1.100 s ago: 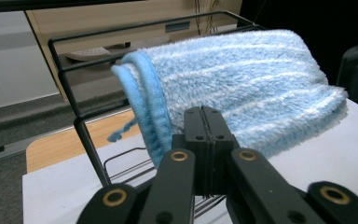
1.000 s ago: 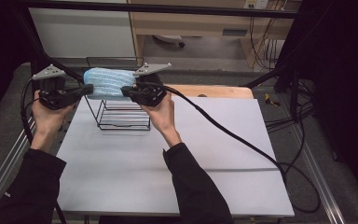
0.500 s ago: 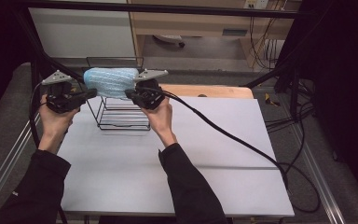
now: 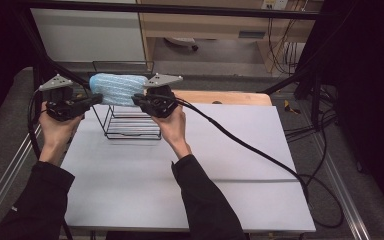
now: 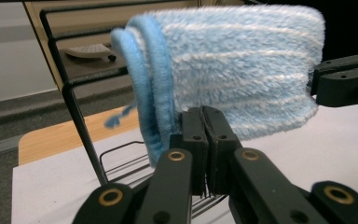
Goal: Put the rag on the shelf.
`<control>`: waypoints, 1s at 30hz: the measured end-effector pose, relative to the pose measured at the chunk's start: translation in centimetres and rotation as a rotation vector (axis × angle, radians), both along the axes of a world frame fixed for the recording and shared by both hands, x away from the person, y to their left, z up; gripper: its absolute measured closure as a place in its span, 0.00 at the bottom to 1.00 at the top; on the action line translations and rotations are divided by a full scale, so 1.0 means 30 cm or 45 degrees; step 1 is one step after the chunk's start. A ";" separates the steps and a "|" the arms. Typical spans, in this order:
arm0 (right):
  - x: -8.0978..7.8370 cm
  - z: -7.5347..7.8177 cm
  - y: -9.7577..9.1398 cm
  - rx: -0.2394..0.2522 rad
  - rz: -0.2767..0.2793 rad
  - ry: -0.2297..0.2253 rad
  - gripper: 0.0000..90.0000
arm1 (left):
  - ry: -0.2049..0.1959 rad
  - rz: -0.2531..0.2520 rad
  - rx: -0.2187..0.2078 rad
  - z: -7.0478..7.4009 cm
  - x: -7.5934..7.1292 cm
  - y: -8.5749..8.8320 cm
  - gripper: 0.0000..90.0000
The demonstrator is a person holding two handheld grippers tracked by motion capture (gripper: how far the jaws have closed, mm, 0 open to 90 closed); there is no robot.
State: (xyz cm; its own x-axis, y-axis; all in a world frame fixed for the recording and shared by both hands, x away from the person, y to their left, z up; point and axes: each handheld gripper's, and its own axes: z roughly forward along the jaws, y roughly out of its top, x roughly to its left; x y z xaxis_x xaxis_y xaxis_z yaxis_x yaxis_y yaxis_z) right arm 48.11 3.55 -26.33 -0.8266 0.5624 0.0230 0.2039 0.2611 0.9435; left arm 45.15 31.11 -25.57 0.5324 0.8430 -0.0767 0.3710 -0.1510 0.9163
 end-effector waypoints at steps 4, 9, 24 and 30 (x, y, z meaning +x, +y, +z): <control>-0.014 0.028 -0.018 0.018 0.008 -0.010 0.84 | -0.027 -0.010 -0.013 0.036 -0.019 0.000 0.90; -0.030 0.057 -0.039 0.032 0.016 -0.015 0.73 | -0.041 -0.018 -0.023 0.062 -0.039 -0.001 0.80; -0.090 0.065 -0.174 -0.001 -0.017 0.030 0.29 | -0.037 -0.026 -0.007 0.037 -0.117 0.050 0.41; -0.111 0.025 -0.270 0.000 -0.040 0.062 0.15 | -0.012 -0.050 0.005 -0.016 -0.149 0.053 0.30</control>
